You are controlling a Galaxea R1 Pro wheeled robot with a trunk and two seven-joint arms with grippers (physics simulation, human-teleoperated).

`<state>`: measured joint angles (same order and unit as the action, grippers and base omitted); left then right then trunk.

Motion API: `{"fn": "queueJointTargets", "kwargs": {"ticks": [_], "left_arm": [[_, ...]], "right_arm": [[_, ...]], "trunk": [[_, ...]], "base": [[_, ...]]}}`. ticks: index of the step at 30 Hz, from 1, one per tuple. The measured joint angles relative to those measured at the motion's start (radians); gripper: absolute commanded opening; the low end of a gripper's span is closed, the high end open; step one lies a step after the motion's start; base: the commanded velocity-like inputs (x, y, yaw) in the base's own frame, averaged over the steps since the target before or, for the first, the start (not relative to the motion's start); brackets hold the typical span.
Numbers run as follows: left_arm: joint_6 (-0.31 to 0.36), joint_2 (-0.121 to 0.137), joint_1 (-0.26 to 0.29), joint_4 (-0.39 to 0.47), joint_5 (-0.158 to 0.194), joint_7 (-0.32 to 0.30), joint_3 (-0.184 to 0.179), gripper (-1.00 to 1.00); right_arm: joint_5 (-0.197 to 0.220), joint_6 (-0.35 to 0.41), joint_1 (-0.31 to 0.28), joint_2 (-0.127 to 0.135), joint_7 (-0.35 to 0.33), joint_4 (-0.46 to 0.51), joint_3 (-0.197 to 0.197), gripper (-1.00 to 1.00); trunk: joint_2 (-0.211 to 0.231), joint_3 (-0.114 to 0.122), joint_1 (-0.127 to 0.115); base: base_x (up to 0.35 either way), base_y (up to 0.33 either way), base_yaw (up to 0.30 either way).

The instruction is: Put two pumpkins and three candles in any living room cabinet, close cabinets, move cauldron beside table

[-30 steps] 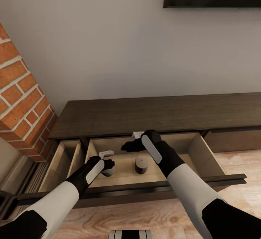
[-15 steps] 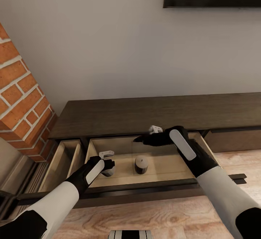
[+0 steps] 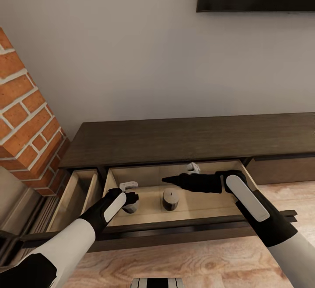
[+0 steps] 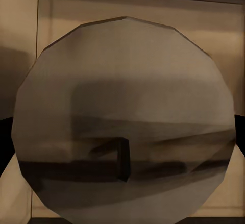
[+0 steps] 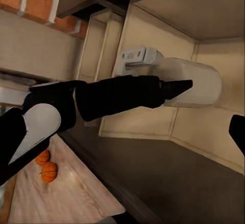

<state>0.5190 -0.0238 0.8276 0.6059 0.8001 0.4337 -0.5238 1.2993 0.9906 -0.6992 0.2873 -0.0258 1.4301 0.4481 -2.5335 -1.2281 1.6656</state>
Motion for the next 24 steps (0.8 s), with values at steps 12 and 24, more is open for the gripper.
{"fn": "queueJointTargets", "kwargs": {"ticks": [12, 24], "left_arm": [[-0.011, -0.001, 0.0, -0.001, 0.001, -0.001, 0.001, 1.0], [-0.101, -0.001, -0.003, -0.01, 0.003, -0.001, -0.01, 1.0]], "right_arm": [[-0.009, -0.076, 0.093, 0.06, -0.312, 0.011, 0.002, 1.0], [-0.012, -0.08, 0.094, 0.063, -0.319, -0.006, 0.002, 1.0]], "trunk": [[0.0, 0.0, 0.0], [-0.001, -0.019, 0.002]], "base": [[0.0, 0.0, 0.0], [0.0, 0.0, 0.0]]}}
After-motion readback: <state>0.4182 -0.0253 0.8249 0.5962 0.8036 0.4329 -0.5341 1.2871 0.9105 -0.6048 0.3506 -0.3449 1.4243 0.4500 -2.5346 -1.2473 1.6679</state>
